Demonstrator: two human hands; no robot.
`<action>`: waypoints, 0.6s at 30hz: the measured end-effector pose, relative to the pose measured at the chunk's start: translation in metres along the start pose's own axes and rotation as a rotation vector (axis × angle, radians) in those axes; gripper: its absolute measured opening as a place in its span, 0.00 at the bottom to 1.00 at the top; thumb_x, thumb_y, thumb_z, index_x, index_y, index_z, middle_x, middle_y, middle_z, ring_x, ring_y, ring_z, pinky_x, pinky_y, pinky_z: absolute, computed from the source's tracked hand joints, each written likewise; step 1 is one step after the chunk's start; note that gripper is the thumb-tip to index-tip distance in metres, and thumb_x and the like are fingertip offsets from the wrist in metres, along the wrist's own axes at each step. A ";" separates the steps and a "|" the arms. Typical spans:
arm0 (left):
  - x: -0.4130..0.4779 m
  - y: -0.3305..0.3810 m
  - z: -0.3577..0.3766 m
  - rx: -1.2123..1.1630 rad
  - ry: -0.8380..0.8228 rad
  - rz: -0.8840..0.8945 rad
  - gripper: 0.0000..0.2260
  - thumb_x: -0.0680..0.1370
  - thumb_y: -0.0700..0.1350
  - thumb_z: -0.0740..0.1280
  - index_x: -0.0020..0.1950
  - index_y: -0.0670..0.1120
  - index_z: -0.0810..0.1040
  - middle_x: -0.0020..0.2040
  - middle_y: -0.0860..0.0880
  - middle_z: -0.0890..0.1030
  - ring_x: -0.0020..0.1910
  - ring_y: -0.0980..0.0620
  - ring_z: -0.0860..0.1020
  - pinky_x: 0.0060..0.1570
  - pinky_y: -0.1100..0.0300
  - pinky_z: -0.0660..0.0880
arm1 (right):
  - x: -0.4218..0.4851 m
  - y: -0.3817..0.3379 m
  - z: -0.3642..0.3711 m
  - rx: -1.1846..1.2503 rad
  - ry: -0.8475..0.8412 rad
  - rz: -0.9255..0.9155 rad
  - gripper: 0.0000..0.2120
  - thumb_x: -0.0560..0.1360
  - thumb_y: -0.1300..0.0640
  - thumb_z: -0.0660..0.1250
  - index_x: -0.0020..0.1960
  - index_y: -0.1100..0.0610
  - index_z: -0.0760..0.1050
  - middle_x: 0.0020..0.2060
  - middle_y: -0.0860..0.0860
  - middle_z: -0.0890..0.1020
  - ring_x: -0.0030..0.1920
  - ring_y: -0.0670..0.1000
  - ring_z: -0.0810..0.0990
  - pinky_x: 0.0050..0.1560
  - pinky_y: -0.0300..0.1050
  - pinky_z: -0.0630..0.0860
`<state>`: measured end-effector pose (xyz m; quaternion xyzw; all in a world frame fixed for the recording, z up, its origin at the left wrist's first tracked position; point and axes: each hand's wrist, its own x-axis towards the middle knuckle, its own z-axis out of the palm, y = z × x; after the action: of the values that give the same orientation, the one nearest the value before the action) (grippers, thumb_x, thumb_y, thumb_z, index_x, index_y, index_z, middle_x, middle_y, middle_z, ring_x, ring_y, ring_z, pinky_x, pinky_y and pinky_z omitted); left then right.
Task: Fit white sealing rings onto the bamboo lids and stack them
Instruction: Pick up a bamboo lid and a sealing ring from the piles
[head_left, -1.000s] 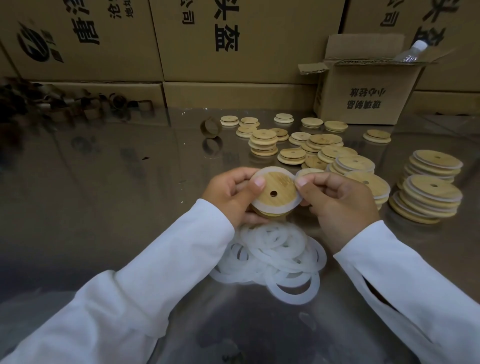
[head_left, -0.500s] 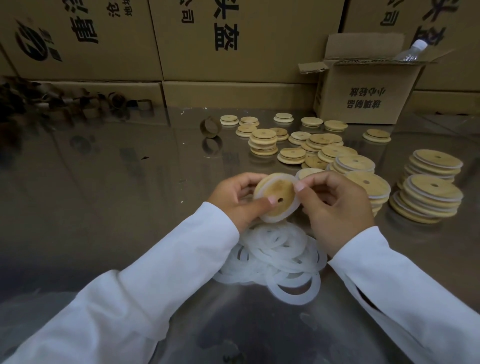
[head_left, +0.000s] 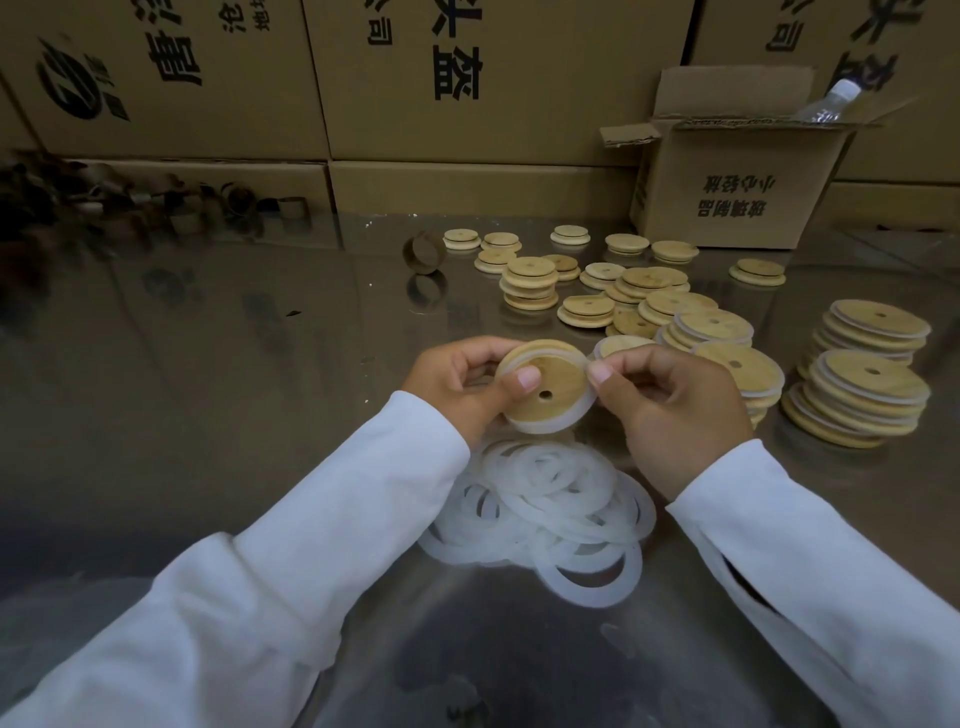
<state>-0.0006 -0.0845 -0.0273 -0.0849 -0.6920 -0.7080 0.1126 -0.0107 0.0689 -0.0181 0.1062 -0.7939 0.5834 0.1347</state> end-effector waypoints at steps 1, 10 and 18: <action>0.000 0.000 0.000 -0.017 0.003 -0.015 0.07 0.73 0.34 0.66 0.44 0.45 0.79 0.33 0.53 0.82 0.33 0.58 0.80 0.34 0.65 0.78 | 0.000 0.000 0.000 0.003 0.004 0.006 0.07 0.73 0.59 0.67 0.37 0.51 0.77 0.33 0.45 0.79 0.31 0.34 0.75 0.32 0.22 0.69; 0.000 0.003 -0.004 -0.094 -0.015 -0.072 0.03 0.70 0.37 0.68 0.41 0.42 0.79 0.34 0.48 0.82 0.33 0.53 0.80 0.34 0.61 0.79 | -0.003 -0.003 0.001 0.105 0.021 -0.074 0.09 0.71 0.61 0.69 0.36 0.49 0.77 0.33 0.44 0.80 0.34 0.37 0.77 0.36 0.25 0.72; 0.000 -0.003 0.007 -0.206 0.063 -0.178 0.02 0.72 0.34 0.67 0.41 0.40 0.77 0.33 0.46 0.83 0.35 0.50 0.82 0.37 0.54 0.81 | -0.006 0.008 0.011 0.146 0.148 0.026 0.07 0.71 0.58 0.70 0.36 0.49 0.76 0.33 0.42 0.80 0.34 0.34 0.77 0.34 0.23 0.71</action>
<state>-0.0021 -0.0780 -0.0301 -0.0120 -0.6165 -0.7848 0.0619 -0.0089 0.0613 -0.0302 0.0620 -0.7386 0.6475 0.1772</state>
